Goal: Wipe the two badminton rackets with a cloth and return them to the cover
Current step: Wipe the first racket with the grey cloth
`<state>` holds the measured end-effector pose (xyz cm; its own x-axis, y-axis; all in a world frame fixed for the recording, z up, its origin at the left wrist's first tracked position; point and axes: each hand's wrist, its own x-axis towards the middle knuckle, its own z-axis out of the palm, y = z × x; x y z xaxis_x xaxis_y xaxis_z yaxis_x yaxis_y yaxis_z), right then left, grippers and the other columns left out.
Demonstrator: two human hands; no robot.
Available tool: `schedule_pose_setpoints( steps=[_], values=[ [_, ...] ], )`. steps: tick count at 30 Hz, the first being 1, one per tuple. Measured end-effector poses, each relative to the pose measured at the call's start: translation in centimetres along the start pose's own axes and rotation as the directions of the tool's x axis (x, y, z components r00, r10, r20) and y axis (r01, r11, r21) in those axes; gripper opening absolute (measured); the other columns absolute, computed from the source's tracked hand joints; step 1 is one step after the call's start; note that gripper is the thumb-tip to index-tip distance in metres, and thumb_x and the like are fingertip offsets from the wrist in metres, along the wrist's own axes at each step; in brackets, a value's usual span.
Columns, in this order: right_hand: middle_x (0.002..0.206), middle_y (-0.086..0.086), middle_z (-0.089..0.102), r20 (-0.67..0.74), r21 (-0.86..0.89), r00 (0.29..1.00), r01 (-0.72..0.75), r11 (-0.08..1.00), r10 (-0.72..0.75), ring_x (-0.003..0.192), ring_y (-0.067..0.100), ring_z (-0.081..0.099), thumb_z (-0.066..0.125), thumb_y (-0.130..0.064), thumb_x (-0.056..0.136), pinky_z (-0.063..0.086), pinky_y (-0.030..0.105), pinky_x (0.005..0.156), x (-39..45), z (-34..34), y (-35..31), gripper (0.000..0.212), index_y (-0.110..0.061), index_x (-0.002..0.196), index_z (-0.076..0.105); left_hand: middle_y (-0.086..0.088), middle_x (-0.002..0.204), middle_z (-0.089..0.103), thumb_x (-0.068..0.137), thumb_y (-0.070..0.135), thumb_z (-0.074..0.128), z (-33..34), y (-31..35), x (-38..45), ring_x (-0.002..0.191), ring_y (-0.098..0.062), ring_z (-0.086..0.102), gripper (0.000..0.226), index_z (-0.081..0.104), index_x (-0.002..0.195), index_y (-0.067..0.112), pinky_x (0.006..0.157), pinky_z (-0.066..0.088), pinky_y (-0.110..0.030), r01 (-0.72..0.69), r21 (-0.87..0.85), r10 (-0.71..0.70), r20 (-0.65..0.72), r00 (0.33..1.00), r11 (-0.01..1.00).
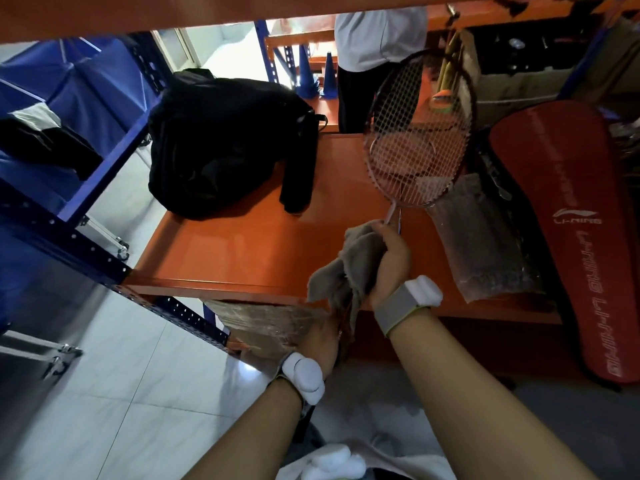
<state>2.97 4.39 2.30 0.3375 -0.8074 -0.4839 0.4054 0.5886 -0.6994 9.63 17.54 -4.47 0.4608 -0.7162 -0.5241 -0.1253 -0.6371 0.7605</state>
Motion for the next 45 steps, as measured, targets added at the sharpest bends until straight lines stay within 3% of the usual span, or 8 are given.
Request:
schedule_pose_setpoints(
  steps=[4,9,13,17,25,31,37,45],
  values=[
    [0.131,0.019,0.059,0.045,0.109,0.992,-0.118,0.987,0.114,0.123,0.036,0.054,0.045,-0.021,0.092,0.039,0.053,0.110,-0.8,-0.1,0.2,0.042,-0.003,0.128,0.058,-0.003,0.083,0.048,0.105,0.030,0.029,0.2,-0.4,0.4,0.079,-0.023,0.046,0.043,0.061,0.111,0.001,0.088,0.046,-0.044,0.061,-0.012,-0.061,0.016,0.998,0.998],
    [0.123,0.020,0.064,-0.039,-0.024,0.992,0.121,0.992,-0.122,0.109,0.038,0.063,0.048,-0.014,0.100,0.055,0.047,0.083,0.6,-0.1,-2.1,0.034,-0.002,0.131,0.055,0.009,0.039,0.053,0.097,0.030,0.034,0.2,-1.0,0.2,0.043,-0.018,0.050,0.039,0.050,0.063,0.020,0.052,0.046,-0.030,0.112,-0.088,-0.105,0.089,0.991,0.990],
    [0.104,0.009,0.070,-0.037,-0.058,0.985,0.163,0.985,-0.166,0.096,0.030,0.068,0.051,-0.021,0.100,0.056,0.044,0.075,1.1,-1.0,-1.4,0.036,-0.006,0.132,0.056,0.004,0.048,0.055,0.104,0.024,0.031,0.2,-0.5,-0.3,0.035,-0.008,0.050,0.053,0.059,0.059,0.021,0.044,0.043,-0.017,0.046,-0.075,-0.039,0.095,0.995,0.996],
    [0.104,0.007,0.073,-0.055,-0.178,0.980,0.181,0.967,-0.193,0.102,0.033,0.068,0.057,-0.029,0.097,0.056,0.052,0.085,1.7,-1.5,0.4,0.027,-0.013,0.117,0.066,0.008,0.077,0.063,0.100,0.049,0.032,0.0,1.3,-0.1,0.066,-0.003,0.056,0.043,0.064,0.076,0.034,0.066,0.044,-0.022,-0.147,-0.019,0.148,0.018,0.989,0.989],
    [0.104,0.007,0.075,-0.072,-0.243,0.983,0.149,0.959,-0.171,0.099,0.034,0.070,0.068,-0.038,0.086,0.057,0.055,0.085,2.0,-1.7,1.6,0.023,-0.023,0.104,0.072,-0.020,0.075,0.056,0.090,0.051,0.049,-0.2,2.2,0.3,0.069,-0.020,0.051,0.049,0.062,0.090,0.003,0.067,0.038,-0.038,-0.181,-0.077,0.184,0.040,0.982,0.981],
    [0.112,0.012,0.072,-0.139,-0.217,0.971,0.163,0.962,-0.196,0.102,0.033,0.069,0.062,-0.038,0.092,0.056,0.054,0.088,2.3,-1.8,0.6,0.039,-0.010,0.119,0.065,-0.019,0.089,0.068,0.101,0.047,0.041,-0.5,2.7,0.3,0.075,-0.023,0.059,0.044,0.071,0.093,0.016,0.069,0.042,-0.034,-0.171,-0.117,0.171,-0.003,0.985,0.978],
    [0.096,0.007,0.074,-0.202,-0.067,0.962,0.176,0.982,-0.186,0.086,0.022,0.072,0.057,-0.037,0.096,0.056,0.028,0.058,2.5,-2.1,-0.9,0.038,-0.006,0.115,0.064,0.010,0.062,0.057,0.102,0.023,0.047,-0.8,2.7,1.0,0.058,-0.004,0.049,0.028,0.067,0.085,0.014,0.058,0.039,-0.023,-0.241,-0.053,0.240,-0.019,0.971,0.969],
    [0.115,0.011,0.070,-0.330,0.047,0.916,0.257,0.965,-0.228,0.105,0.029,0.067,0.053,-0.036,0.098,0.057,0.047,0.082,5.7,-3.0,-6.3,0.038,-0.009,0.122,0.063,0.011,0.065,0.059,0.102,0.020,0.046,-1.8,2.5,1.2,0.059,-0.002,0.052,0.025,0.068,0.090,0.016,0.049,0.039,-0.011,-0.214,0.010,0.214,-0.071,0.974,0.977]
  ],
)
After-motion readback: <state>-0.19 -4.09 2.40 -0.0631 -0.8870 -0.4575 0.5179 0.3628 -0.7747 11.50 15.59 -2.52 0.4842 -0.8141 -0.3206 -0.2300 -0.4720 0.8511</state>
